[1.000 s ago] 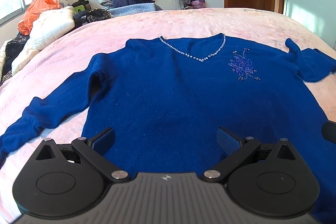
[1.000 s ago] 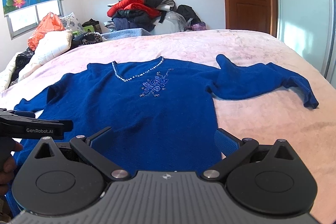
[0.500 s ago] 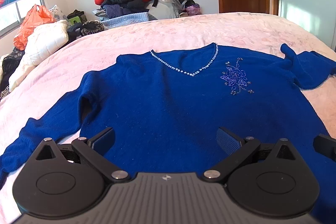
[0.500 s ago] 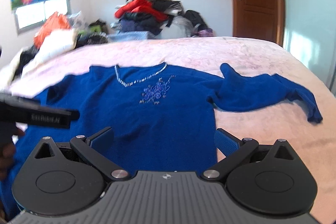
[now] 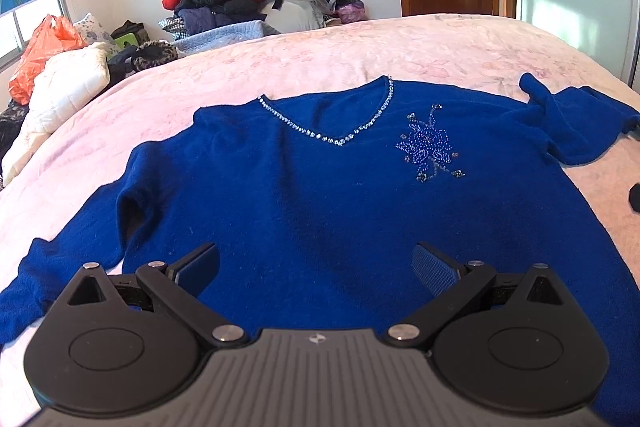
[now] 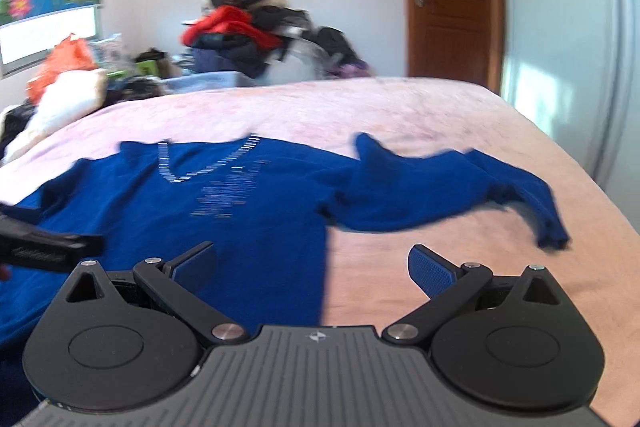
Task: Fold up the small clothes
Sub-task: 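Grasp the sweater sleeve cuff with the right gripper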
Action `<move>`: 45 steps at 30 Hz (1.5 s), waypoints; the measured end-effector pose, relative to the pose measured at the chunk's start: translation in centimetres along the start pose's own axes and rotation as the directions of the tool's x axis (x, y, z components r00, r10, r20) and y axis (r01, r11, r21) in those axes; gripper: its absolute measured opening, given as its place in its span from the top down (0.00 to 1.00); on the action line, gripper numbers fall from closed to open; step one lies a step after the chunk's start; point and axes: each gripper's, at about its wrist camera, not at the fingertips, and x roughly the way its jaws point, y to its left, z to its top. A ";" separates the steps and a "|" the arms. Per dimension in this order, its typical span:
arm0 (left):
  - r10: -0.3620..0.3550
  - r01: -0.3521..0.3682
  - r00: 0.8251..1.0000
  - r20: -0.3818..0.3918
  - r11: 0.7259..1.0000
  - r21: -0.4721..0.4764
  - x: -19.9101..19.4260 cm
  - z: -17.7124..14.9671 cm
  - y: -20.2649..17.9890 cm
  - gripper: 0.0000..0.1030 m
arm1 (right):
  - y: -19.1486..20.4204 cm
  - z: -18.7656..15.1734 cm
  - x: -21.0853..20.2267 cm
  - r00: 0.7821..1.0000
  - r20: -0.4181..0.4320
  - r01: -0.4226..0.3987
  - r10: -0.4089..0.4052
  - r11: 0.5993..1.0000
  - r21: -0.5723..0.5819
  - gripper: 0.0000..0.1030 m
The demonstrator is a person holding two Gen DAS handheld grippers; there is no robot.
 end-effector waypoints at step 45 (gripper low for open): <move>-0.012 0.015 0.997 -0.073 0.999 0.040 2.4 0.2 -0.3 0.00 | -14.9 5.4 5.5 0.996 0.017 -0.086 0.087 0.915 0.394 0.80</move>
